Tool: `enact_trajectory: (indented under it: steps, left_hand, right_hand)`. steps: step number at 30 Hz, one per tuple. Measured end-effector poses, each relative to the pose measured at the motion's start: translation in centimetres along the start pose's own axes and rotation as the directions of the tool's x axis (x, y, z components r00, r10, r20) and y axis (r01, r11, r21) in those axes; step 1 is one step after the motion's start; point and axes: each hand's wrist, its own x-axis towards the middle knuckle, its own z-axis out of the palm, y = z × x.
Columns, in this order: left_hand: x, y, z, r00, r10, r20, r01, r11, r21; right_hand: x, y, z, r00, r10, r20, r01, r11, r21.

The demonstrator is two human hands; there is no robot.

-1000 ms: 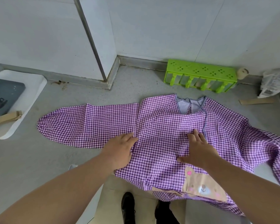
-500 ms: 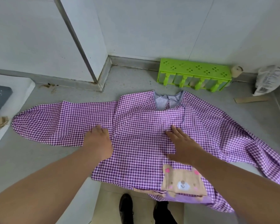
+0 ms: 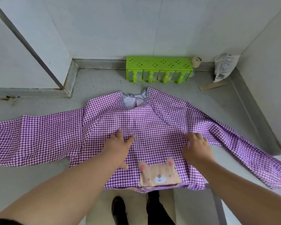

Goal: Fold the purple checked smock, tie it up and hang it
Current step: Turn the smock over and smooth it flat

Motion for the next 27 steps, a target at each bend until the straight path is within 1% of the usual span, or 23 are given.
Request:
enact_trajectory:
  steps: [2, 3, 5, 6, 8, 9, 10, 13, 16, 18, 20, 24, 25, 27]
  left_hand:
    - [0.4, 0.5, -0.5, 0.999, -0.005, 0.038, 0.005, 1.0, 0.009]
    - [0.5, 0.6, -0.6, 0.999, -0.012, 0.053, 0.011, 1.0, 0.013]
    - [0.7, 1.0, -0.9, 0.997, -0.022, 0.074, 0.02, 0.999, 0.026]
    - [0.7, 1.0, -0.9, 0.996, -0.031, 0.082, 0.029, 0.999, 0.028]
    - [0.6, 1.3, -1.0, 0.996, -0.038, 0.082, 0.034, 0.998, 0.043]
    - [0.5, 1.3, -1.0, 0.996, -0.042, 0.082, 0.039, 0.998, 0.045]
    - [0.4, 1.5, -0.9, 0.996, -0.042, 0.078, 0.039, 0.998, 0.047]
    - [0.3, 1.7, -0.7, 0.996, -0.047, 0.069, 0.044, 0.998, 0.041]
    - [0.1, 1.6, -0.6, 0.997, -0.041, 0.068, 0.039, 0.998, 0.042]
    - [0.0, 1.4, -0.5, 0.997, -0.036, 0.068, 0.032, 0.998, 0.05]
    - [-0.1, 1.1, -0.3, 0.997, -0.031, 0.066, 0.028, 0.998, 0.051]
    - [-0.2, 0.9, -0.3, 0.997, -0.03, 0.071, 0.025, 0.997, 0.066]
    - [-0.2, 0.8, -0.3, 0.997, -0.03, 0.073, 0.025, 0.997, 0.07]
    - [-0.3, 0.8, -0.4, 0.997, -0.032, 0.072, 0.026, 0.997, 0.078]
  right_hand:
    - [-1.3, 2.4, -0.2, 0.987, 0.155, -0.037, -0.155, 0.988, -0.002]
    - [-1.7, 3.3, -0.1, 0.972, 0.236, -0.003, -0.236, 0.972, 0.004]
    - [-2.6, 4.6, -0.3, 0.915, 0.372, 0.157, -0.38, 0.924, 0.027]
    - [-3.0, 4.8, -0.1, 0.897, 0.368, 0.243, -0.384, 0.923, 0.017]
    - [-3.8, 5.5, 0.3, 0.899, 0.284, 0.333, -0.295, 0.955, -0.019]
    - [-3.9, 5.4, 0.6, 0.905, 0.252, 0.344, -0.26, 0.965, -0.023]
    - [-4.2, 5.4, 0.6, 0.906, 0.243, 0.348, -0.261, 0.965, 0.005]
    - [-4.8, 5.3, 0.8, 0.902, 0.269, 0.337, -0.334, 0.93, 0.151]
    - [-5.0, 5.9, 1.0, 0.913, 0.281, 0.295, -0.366, 0.885, 0.289]
    - [-5.0, 6.4, 1.0, 0.899, 0.305, 0.314, -0.409, 0.843, 0.35]
    - [-5.1, 7.1, 1.1, 0.882, 0.302, 0.362, -0.43, 0.83, 0.355]
    - [-5.8, 7.9, 1.0, 0.836, 0.169, 0.523, -0.371, 0.875, 0.312]
    - [-5.8, 8.0, 0.7, 0.833, 0.145, 0.533, -0.35, 0.886, 0.305]
    - [-5.6, 8.7, 0.2, 0.86, 0.142, 0.491, -0.301, 0.917, 0.263]
